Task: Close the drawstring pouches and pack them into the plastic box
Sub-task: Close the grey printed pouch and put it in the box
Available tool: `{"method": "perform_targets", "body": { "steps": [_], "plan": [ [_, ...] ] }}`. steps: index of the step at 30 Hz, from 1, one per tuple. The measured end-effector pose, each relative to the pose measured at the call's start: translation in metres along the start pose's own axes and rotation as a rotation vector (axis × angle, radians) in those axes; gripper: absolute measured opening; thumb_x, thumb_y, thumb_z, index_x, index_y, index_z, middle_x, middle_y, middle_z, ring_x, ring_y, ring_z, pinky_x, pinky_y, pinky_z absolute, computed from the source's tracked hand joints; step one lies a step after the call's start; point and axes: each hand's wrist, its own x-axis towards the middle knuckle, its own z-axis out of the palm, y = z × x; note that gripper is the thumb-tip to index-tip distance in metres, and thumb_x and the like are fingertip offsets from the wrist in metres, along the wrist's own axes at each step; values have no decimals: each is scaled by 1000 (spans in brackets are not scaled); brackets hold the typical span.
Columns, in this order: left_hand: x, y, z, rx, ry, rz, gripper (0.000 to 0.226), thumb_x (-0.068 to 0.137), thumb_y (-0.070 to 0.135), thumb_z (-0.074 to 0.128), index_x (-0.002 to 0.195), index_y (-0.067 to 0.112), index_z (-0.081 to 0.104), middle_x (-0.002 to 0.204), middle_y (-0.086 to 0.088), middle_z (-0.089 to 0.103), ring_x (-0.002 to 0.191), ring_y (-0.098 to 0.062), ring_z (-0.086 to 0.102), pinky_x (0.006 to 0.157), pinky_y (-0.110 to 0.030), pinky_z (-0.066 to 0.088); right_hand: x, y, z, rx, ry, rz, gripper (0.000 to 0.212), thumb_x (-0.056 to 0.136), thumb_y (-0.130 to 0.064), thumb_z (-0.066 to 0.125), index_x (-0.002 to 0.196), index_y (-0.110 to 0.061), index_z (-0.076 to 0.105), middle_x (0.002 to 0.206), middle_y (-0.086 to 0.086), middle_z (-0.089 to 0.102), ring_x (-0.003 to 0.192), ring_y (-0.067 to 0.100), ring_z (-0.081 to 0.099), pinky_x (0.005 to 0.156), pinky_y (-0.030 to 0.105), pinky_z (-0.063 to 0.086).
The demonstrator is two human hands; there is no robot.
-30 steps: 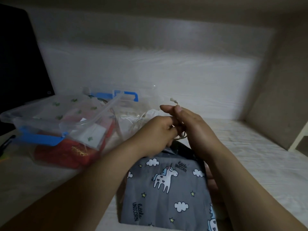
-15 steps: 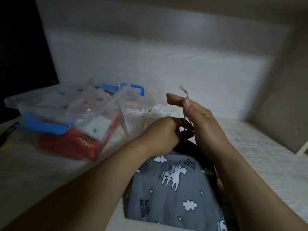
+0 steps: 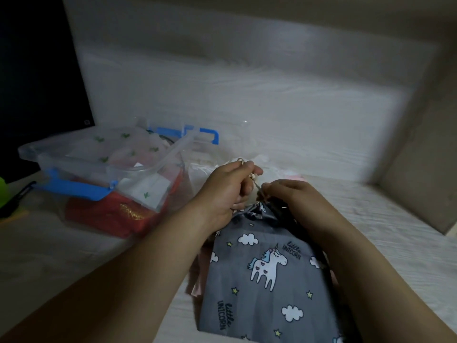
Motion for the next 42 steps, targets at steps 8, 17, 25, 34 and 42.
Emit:
{"method": "perform_targets", "body": {
  "steps": [8, 17, 25, 34, 42],
  "plan": [
    [-2, -1, 3, 58, 30, 42, 23, 110, 21, 49, 105, 5, 64, 56, -1, 45, 35, -7, 26, 38, -17, 19, -1, 2, 4, 421, -68, 51, 13, 95, -6, 65, 102, 4, 69, 99, 27, 72, 82, 31, 68, 80, 38, 56],
    [1, -5, -17, 98, 303, 52, 20, 109, 23, 50, 104, 7, 60, 61, 1, 52, 43, -7, 38, 40, -18, 31, 1, -3, 0, 806, -185, 140, 12, 95, -10, 60, 102, -11, 69, 86, 4, 65, 73, 20, 62, 67, 30, 57],
    [-2, -1, -25, 55, 278, 23, 10, 107, 15, 51, 106, 9, 59, 66, -2, 54, 42, -8, 30, 38, -19, 23, -2, -4, 2, 817, -218, 104, 12, 97, -7, 56, 101, -8, 67, 78, 5, 63, 72, 21, 60, 66, 29, 58],
    [19, 51, 16, -67, 156, 84, 21, 105, 3, 44, 119, 7, 59, 76, -8, 73, 52, -13, 49, 48, -23, 39, -6, -3, 7, 459, -226, 113, 20, 95, 9, 51, 90, 4, 70, 73, 14, 67, 59, 19, 64, 58, 25, 56],
    [26, 49, 50, -20, -15, 26, 24, 107, 7, 44, 128, 5, 57, 96, -13, 78, 70, -19, 65, 63, -26, 51, -8, 3, 8, 394, -348, 19, 14, 83, -13, 73, 82, 1, 74, 78, 13, 72, 68, 18, 67, 72, 25, 56]
  ]
}}
